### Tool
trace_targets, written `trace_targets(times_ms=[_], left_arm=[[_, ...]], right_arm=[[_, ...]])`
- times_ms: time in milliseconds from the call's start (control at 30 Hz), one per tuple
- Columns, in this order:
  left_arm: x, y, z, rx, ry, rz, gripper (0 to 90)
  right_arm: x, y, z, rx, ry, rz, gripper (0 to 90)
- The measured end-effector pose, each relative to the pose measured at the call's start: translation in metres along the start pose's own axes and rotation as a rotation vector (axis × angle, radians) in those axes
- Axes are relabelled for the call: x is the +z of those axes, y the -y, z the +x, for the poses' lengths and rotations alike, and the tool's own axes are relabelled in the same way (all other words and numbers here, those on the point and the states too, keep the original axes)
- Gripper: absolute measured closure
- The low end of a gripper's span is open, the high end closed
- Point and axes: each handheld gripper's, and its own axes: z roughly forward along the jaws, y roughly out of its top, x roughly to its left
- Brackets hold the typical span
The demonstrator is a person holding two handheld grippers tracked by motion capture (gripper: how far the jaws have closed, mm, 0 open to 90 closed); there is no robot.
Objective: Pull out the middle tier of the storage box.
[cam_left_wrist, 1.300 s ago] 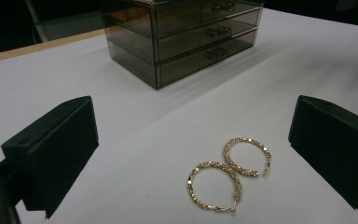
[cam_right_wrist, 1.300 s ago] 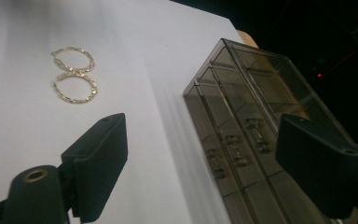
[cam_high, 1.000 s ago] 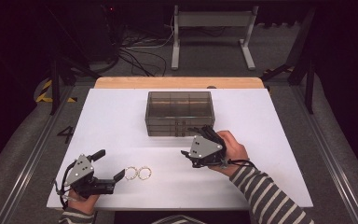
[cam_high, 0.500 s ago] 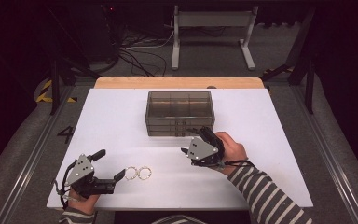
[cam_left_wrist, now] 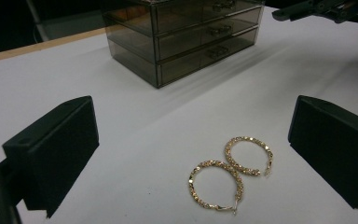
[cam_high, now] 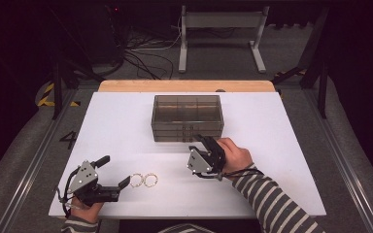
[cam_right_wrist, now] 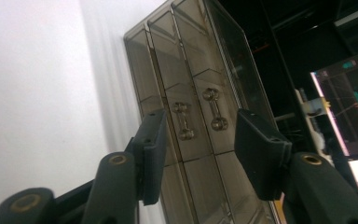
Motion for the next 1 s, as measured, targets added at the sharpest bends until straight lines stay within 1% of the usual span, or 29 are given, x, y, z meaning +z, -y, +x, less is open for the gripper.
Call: trace_targets(times_ms=[33, 133, 167, 200, 267, 333, 467, 533, 567, 600, 633, 667, 733, 800, 967, 1000], left_arm=[[0.0, 0.0, 0.0, 0.0, 0.001, 0.0, 2.3], [0.0, 0.0, 0.0, 0.0, -0.002, -0.001, 2.3], [0.0, 0.0, 0.0, 0.0, -0.002, -0.001, 2.3], [0.0, 0.0, 0.0, -0.001, -0.002, 0.0, 2.3], [0.0, 0.0, 0.0, -0.003, -0.001, 0.001, 2.3], [0.0, 0.0, 0.0, -0.004, -0.001, 0.001, 2.3], [0.0, 0.0, 0.0, -0.003, -0.001, 0.002, 2.3], [0.0, 0.0, -0.001, -0.003, -0.002, 0.006, 2.4], [0.0, 0.0, -0.001, -0.003, -0.002, 0.006, 2.5], [0.001, 0.0, -0.001, 0.0, -0.005, 0.006, 2.5], [0.001, 0.0, 0.0, 0.006, -0.005, 0.007, 2.5], [0.001, 0.0, -0.001, 0.001, -0.005, 0.005, 2.6], [0.001, 0.0, -0.001, 0.001, -0.006, 0.005, 2.5], [0.0, 0.0, 0.0, 0.002, -0.003, 0.005, 2.6], [0.0, 0.0, -0.001, 0.0, -0.002, 0.005, 2.5], [0.0, 0.0, -0.001, -0.001, -0.002, 0.006, 2.5]], right_arm=[[0.0, 0.0, 0.0, 0.0, 0.0, 0.0, 56.3], [0.004, -0.001, 0.006, -0.037, 0.034, 0.034, 58.6], [0.004, -0.001, 0.006, -0.037, 0.034, 0.034, 58.6], [0.006, -0.002, 0.009, -0.056, 0.054, 0.043, 58.7], [0.006, -0.002, 0.01, -0.06, 0.057, 0.045, 59.0], [0.009, -0.003, 0.014, -0.079, 0.085, 0.061, 60.8], [0.011, -0.004, 0.016, -0.091, 0.1, 0.078, 60.9], [0.013, -0.004, 0.019, -0.109, 0.117, 0.093, 60.8], [0.013, -0.004, 0.019, -0.109, 0.117, 0.093, 60.8], [0.014, -0.004, 0.019, -0.12, 0.119, 0.093, 60.7], [0.015, -0.004, 0.021, -0.118, 0.126, 0.101, 60.3], [0.017, -0.004, 0.023, -0.138, 0.127, 0.111, 60.3], [0.018, -0.004, 0.024, -0.14, 0.126, 0.12, 60.4], [0.021, -0.004, 0.027, -0.157, 0.138, 0.134, 61.1], [0.024, -0.004, 0.03, -0.167, 0.133, 0.141, 61.2], [0.025, -0.004, 0.03, -0.175, 0.134, 0.142, 61.2]])
